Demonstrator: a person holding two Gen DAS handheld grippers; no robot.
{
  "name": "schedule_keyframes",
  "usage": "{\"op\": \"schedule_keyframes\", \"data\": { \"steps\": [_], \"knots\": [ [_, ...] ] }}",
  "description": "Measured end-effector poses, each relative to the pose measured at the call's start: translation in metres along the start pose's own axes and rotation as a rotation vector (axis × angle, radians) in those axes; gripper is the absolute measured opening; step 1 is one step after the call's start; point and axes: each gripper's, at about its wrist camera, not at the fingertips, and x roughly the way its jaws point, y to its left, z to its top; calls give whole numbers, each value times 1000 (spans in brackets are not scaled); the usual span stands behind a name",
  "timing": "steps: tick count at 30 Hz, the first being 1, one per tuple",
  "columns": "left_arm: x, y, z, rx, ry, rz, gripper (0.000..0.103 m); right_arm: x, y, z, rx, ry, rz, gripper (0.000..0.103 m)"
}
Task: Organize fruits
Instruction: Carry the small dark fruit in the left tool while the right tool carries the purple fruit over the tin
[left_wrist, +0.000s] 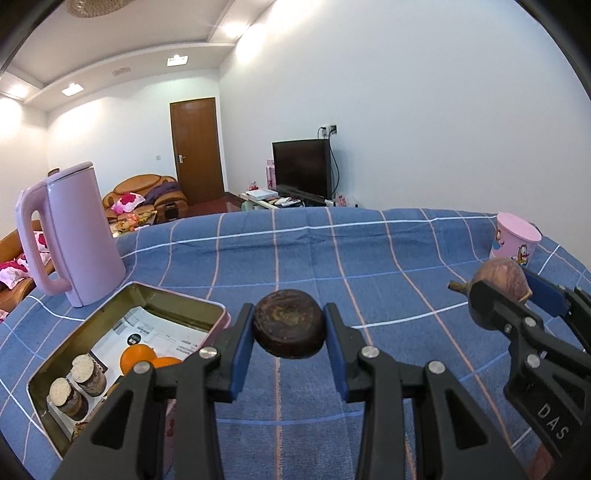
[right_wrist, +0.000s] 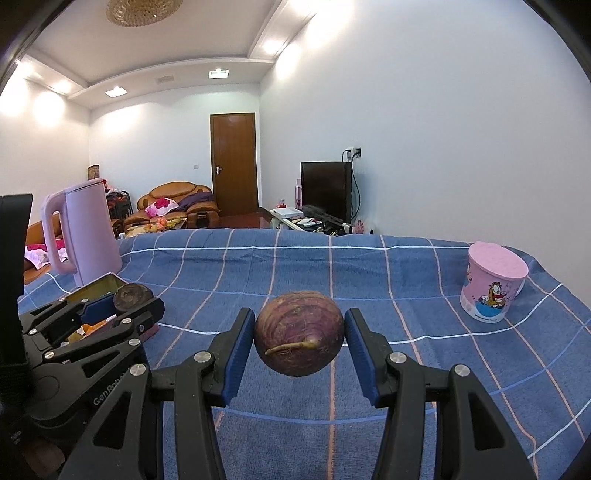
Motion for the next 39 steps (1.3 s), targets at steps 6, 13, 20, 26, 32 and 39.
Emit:
{"op": "schedule_keyframes", "data": {
  "steps": [6, 13, 20, 26, 32, 39],
  "knots": [
    [-5, 0, 0, 1, -23, 17, 39, -6, 2, -1, -6, -23, -2, 52],
    [-10, 2, -1, -5, -36, 40, 39, -13, 5, -1, -16, -56, -12, 52],
    [-16, 7, -5, -12, -22, 49, 39, -17, 5, 0, -18, -75, -22, 52],
    [-21, 6, -9, 9, -16, 58, 39, -18, 7, 1, -14, -78, -10, 52],
    [-25, 10, -12, 19, -2, 50, 39, -12, 14, 2, -17, -54, 33, 52],
    [-23, 31, -12, -2, 31, 75, 39, -2, 34, 5, -38, -4, 108, 52]
  ]
}}
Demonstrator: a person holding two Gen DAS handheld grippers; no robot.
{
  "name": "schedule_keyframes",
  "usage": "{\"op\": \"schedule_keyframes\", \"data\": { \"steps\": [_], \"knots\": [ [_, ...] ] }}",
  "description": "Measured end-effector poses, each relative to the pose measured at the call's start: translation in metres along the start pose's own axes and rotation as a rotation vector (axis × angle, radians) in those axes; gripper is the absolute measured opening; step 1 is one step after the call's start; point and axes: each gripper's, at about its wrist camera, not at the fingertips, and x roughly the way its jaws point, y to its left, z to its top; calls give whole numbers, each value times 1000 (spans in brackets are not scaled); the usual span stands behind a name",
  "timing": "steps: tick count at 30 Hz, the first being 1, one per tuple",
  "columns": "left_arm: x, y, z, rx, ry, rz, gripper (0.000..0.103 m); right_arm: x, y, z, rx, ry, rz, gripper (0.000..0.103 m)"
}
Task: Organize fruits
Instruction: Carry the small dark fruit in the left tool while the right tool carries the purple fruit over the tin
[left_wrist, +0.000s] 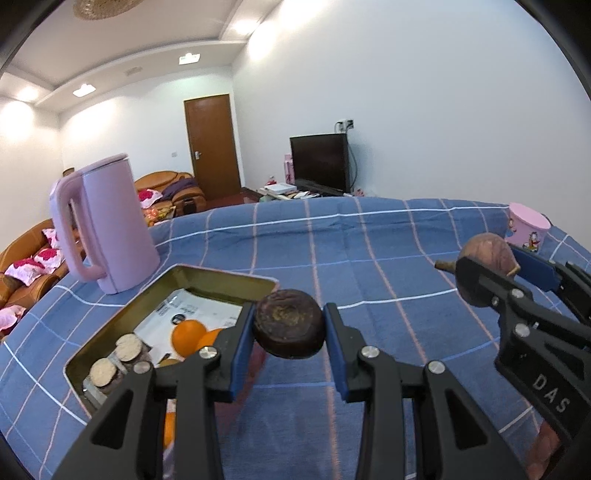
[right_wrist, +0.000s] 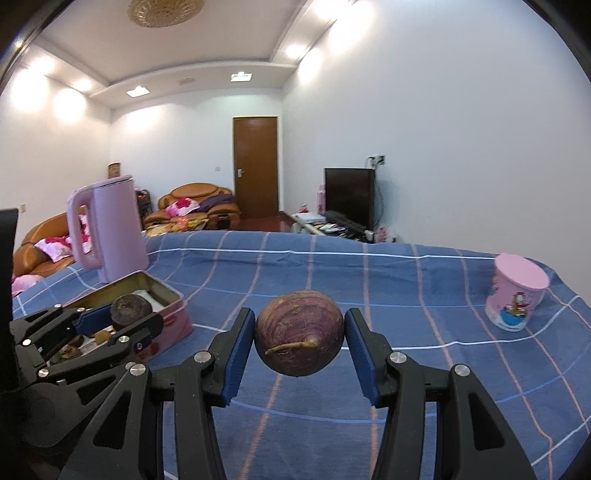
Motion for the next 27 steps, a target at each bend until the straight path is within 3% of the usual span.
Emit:
{"op": "schedule_keyframes", "data": {
  "steps": [27],
  "knots": [
    [12, 107, 0, -106, 52, 181, 39, 41, 95, 29, -94, 27, 179, 52]
  ]
}}
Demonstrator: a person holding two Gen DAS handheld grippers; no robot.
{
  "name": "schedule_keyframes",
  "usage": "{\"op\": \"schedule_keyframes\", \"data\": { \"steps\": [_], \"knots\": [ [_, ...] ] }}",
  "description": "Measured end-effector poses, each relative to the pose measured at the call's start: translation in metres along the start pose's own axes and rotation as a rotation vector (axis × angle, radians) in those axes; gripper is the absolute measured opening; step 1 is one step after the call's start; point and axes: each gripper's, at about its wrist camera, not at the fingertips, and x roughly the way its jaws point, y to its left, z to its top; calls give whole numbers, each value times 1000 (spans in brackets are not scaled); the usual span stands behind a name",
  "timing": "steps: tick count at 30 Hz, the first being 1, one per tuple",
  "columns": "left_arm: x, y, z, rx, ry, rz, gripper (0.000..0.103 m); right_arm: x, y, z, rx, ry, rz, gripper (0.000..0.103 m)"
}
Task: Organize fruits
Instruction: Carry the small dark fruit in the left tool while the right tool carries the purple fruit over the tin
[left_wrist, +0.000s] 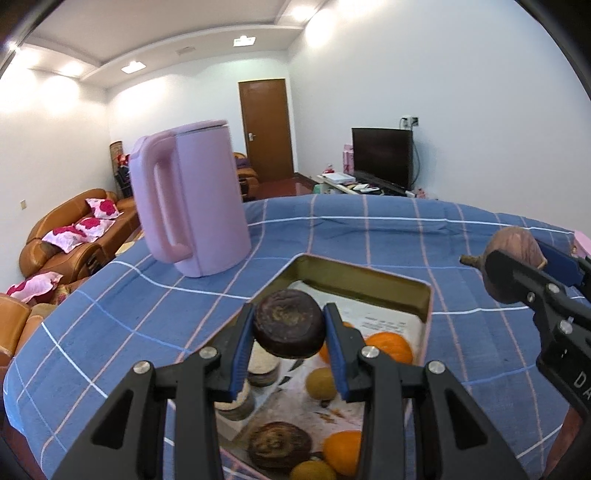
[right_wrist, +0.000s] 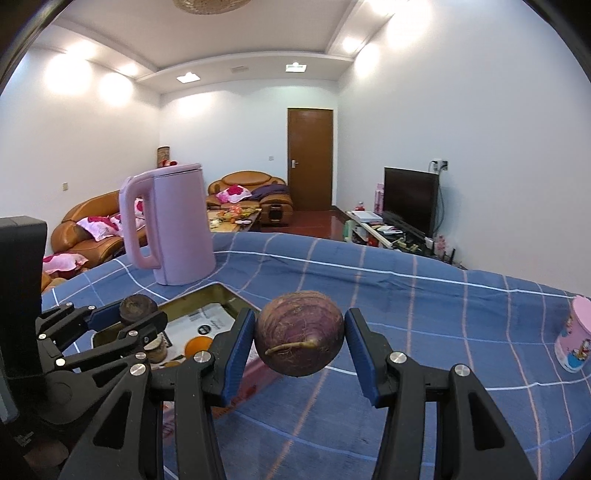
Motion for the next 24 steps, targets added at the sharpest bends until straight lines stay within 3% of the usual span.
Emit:
{"op": "schedule_keyframes", "data": {
  "steps": [24],
  "knots": [
    [24, 39, -5, -45, 53, 66, 39, 42, 51, 0, -33, 90, 97, 53]
  ]
}}
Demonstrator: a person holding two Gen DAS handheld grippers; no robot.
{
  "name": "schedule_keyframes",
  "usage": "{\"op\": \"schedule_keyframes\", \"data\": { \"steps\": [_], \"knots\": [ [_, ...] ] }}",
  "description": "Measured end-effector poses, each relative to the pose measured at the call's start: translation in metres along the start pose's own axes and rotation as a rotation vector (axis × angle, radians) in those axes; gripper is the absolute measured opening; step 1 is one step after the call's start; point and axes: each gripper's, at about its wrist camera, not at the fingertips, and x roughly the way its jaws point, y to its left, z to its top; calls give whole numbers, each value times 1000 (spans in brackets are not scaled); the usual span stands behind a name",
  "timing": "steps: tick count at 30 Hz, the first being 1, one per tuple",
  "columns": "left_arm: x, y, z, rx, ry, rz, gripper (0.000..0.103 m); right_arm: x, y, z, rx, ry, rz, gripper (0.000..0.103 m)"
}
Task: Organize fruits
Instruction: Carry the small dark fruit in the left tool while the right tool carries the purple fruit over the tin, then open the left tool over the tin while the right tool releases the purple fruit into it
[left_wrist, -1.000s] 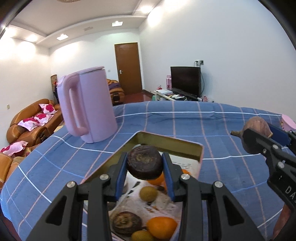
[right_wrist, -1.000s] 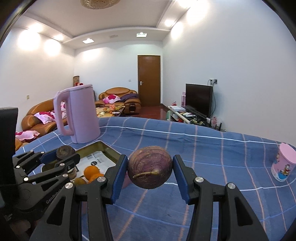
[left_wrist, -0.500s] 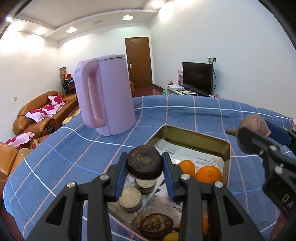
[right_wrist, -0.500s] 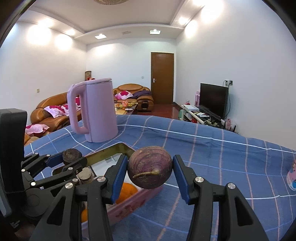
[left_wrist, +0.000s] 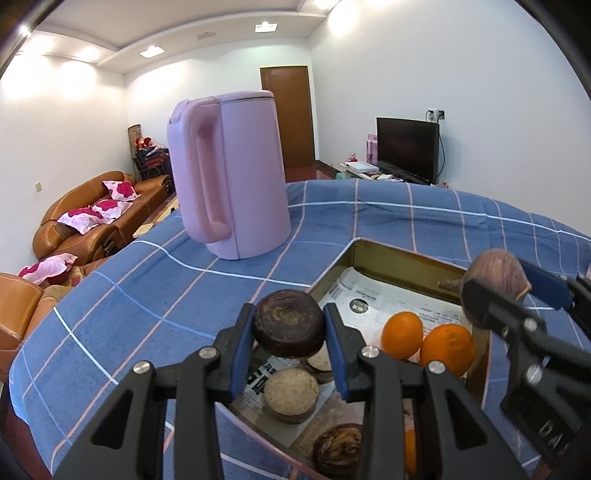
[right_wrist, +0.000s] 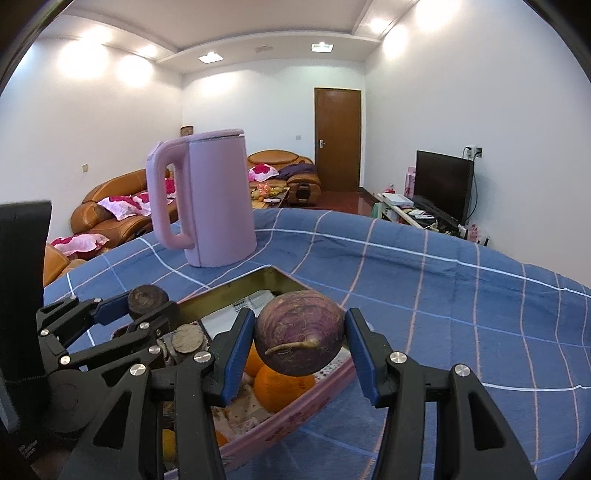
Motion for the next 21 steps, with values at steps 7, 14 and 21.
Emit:
{"op": "schedule_keyframes", "data": {
  "steps": [7, 14, 21],
  "knots": [
    [7, 10, 4, -20, 6, 13, 39, 3, 11, -6, -18, 14, 21, 53],
    [11, 10, 1, -18, 27, 3, 39, 8, 14, -10, -18, 33, 53, 53],
    [3, 15, 2, -27, 12, 11, 56, 3, 13, -10, -4, 26, 102, 59]
  ]
}}
